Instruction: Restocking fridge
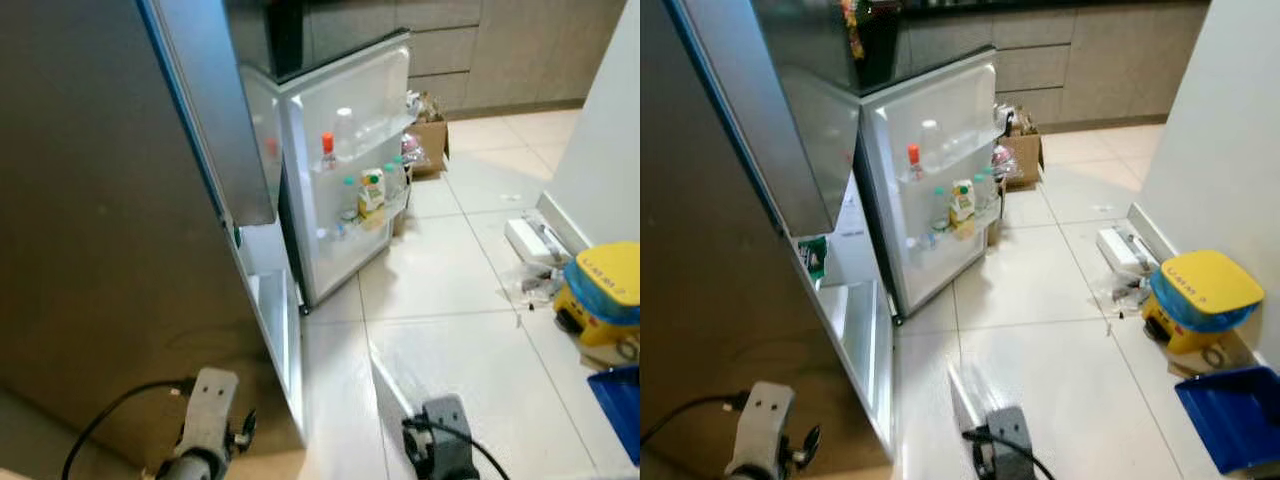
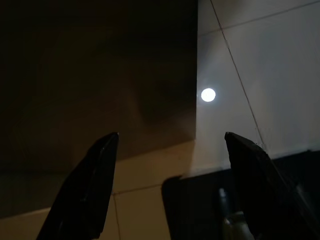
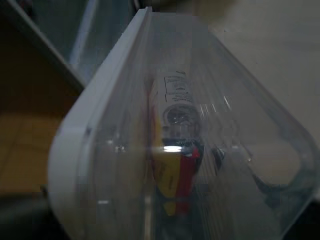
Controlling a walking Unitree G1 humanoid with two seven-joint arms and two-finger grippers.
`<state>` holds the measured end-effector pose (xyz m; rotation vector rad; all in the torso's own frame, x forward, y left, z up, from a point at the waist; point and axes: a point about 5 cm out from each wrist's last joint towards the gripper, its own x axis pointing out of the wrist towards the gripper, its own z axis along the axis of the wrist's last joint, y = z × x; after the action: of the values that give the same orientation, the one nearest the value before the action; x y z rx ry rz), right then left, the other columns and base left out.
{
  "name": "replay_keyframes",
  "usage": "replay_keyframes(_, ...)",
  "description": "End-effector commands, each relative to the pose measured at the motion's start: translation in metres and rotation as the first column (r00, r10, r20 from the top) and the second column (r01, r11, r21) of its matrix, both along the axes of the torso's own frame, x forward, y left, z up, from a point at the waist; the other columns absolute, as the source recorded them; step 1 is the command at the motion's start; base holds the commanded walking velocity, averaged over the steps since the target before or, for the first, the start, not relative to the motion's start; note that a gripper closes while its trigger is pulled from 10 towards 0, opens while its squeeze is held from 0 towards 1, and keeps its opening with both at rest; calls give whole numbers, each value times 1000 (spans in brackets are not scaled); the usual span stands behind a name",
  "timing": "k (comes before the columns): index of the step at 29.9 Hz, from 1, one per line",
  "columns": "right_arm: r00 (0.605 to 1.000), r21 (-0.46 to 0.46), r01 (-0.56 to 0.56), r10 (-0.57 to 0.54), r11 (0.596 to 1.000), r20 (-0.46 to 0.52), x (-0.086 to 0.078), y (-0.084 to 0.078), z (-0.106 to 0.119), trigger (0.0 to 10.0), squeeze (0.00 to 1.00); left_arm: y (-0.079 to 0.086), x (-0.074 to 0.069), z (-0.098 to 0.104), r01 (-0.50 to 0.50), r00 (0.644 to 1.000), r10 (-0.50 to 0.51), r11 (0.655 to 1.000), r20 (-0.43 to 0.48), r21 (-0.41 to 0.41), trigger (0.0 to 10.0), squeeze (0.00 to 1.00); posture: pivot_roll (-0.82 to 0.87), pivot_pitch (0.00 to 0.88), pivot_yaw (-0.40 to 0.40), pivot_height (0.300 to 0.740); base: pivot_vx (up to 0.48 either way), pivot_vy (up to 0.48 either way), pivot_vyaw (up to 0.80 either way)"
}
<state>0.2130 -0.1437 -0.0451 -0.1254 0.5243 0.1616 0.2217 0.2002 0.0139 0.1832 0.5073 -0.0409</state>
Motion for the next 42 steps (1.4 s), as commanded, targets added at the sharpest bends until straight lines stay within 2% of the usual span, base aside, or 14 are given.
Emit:
replay_keyframes(1,1000,-14,11,-12,1000,-16,-5,-3,-4,10000,0,12,-10,-13,-5,998,7,999,-54,50,10000,0,-47,131,55,740,0,0,0)
replay_keyframes(3,998,-54,12,-15,998,-53,-15,-12,-11,10000,0,18,-22,-27,11,995,-3,997,-99,76,10000,0,-52,127,53,740,0,0,0)
replay_keyframes(8,996,-72,29,-35,997,-87,-22,-21,-17,10000,0,23,-32,-42,-16,988,27,998,-153,68,10000,0,-63,120,44,740,0,0,0)
replay_keyframes(10,987,-104,15,-32,994,-159,-36,-26,-28,10000,0,31,-46,-58,-51,973,71,994,-219,97,10000,0,-65,111,41,740,0,0,0)
replay_keyframes(13,979,-127,2,-28,992,-203,-45,-29,-34,10000,0,35,-53,-66,-63,963,91,991,-253,117,10000,0,-57,100,34,740,0,0,0)
replay_keyframes(15,960,-164,-32,-15,986,-279,-62,-34,-43,10000,0,42,-69,-79,-62,942,109,986,-318,154,10000,0,-54,93,31,740,0,0,0)
replay_keyframes(18,951,-188,-55,-6,981,-309,-69,-39,-47,10000,0,45,-78,-86,-41,929,99,985,-357,166,10000,0,-66,78,31,740,0,0,0)
replay_keyframes(25,953,-223,-18,-51,975,-298,-68,-53,-45,10000,0,41,-76,-90,-37,931,88,988,-353,148,10000,0,-88,53,37,740,0,0,0)
replay_keyframes(28,953,-229,-18,-53,973,-299,-69,-53,-45,10000,0,40,-74,-90,-35,933,85,989,-350,145,10000,0,-90,50,38,740,0,0,0)
replay_keyframes(31,959,-291,87,-158,953,-233,-67,-69,-40,10000,0,35,-63,-88,-32,942,73,991,-329,130,10000,0,-98,47,43,740,0,0,0)
replay_keyframes(34,947,-308,207,-269,929,-176,-64,-86,-34,10000,0,34,-58,-87,-47,945,82,992,-316,117,10000,0,-106,46,44,740,0,0,0)
replay_keyframes(35,947,-308,207,-269,929,-176,-64,-86,-34,10000,0,34,-58,-87,-47,945,82,992,-316,117,10000,0,-106,46,44,740,0,0,0)
replay_keyframes(38,895,-283,372,-422,884,-141,-63,-111,-28,10000,0,34,-53,-86,-44,948,77,993,-310,114,10000,0,-121,43,45,740,0,0,0)
replay_keyframes(42,887,-283,384,-437,879,-152,-65,-115,-28,10000,0,33,-52,-86,-47,948,79,993,-307,112,10000,0,-120,42,42,740,0,0,0)
